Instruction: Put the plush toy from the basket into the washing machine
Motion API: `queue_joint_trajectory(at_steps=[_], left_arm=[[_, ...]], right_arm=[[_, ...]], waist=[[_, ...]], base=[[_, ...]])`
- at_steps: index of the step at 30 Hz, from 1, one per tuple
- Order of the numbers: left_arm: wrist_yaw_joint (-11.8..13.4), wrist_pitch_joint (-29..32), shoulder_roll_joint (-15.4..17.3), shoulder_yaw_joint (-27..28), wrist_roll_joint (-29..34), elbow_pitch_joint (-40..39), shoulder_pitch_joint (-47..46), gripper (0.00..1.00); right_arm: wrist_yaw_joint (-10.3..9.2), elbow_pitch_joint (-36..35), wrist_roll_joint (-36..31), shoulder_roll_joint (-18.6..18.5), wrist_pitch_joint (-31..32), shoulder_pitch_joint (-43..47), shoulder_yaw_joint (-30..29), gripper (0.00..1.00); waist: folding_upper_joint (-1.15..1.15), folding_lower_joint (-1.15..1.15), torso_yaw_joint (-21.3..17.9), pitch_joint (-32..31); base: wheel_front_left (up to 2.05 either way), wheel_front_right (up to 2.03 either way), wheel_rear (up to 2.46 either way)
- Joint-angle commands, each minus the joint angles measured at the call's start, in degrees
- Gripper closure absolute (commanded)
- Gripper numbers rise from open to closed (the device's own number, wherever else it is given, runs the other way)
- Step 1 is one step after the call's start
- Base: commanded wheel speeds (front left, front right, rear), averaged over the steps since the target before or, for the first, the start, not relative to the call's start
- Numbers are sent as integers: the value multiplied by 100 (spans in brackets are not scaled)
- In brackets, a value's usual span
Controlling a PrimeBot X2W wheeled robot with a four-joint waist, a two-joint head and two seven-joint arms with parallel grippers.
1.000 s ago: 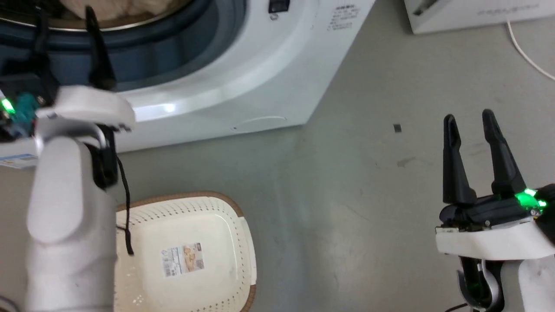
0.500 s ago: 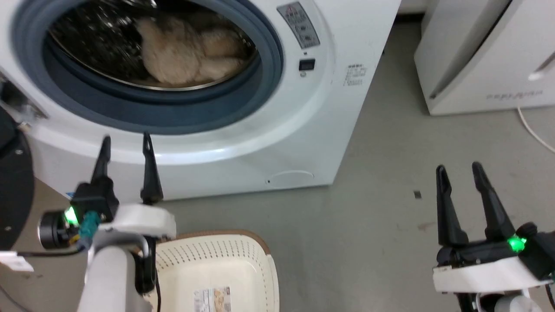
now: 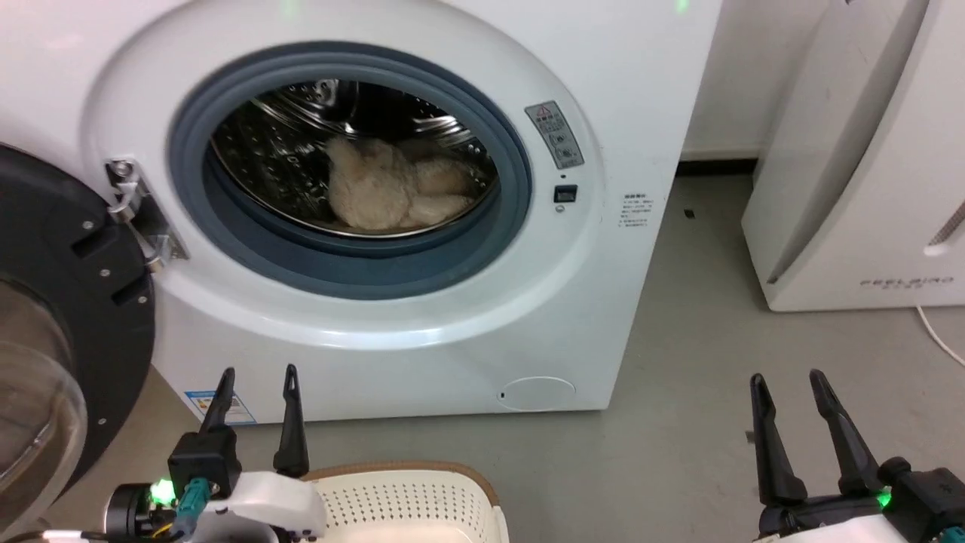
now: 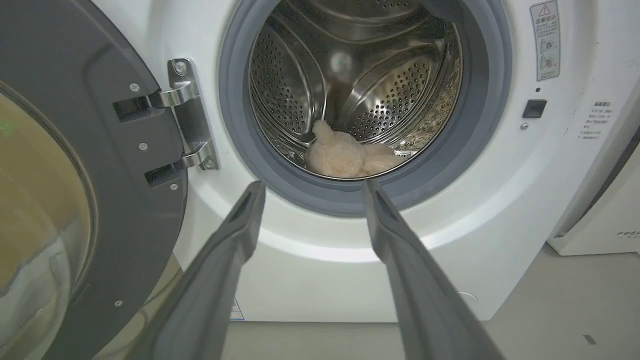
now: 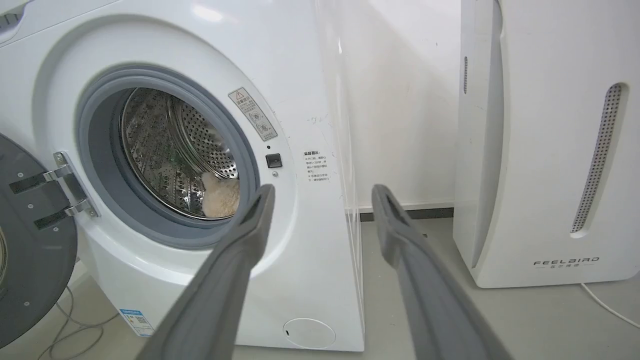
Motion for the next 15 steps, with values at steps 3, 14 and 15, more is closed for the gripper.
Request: queue_joint_trajectory(at_steps=[3,14,15], left_arm=[[-22,-30,-40,-20,20,10,161,0],[-42,64,-33,-30,9,-20,182,100],[-43,75,-34,-31,11,-31,185,100]], right_arm=[[-4,55,-10,-1,-25,150,-38,0],[0,68,-48,0,61,83,-28,100],[0,69,-58,0,73,78,-28,100]], waist=[[0,2,106,-180],[0,2,116,-228],[0,2,116,-228]], base=[[0,0,0],[0,0,0],[0,0,0]])
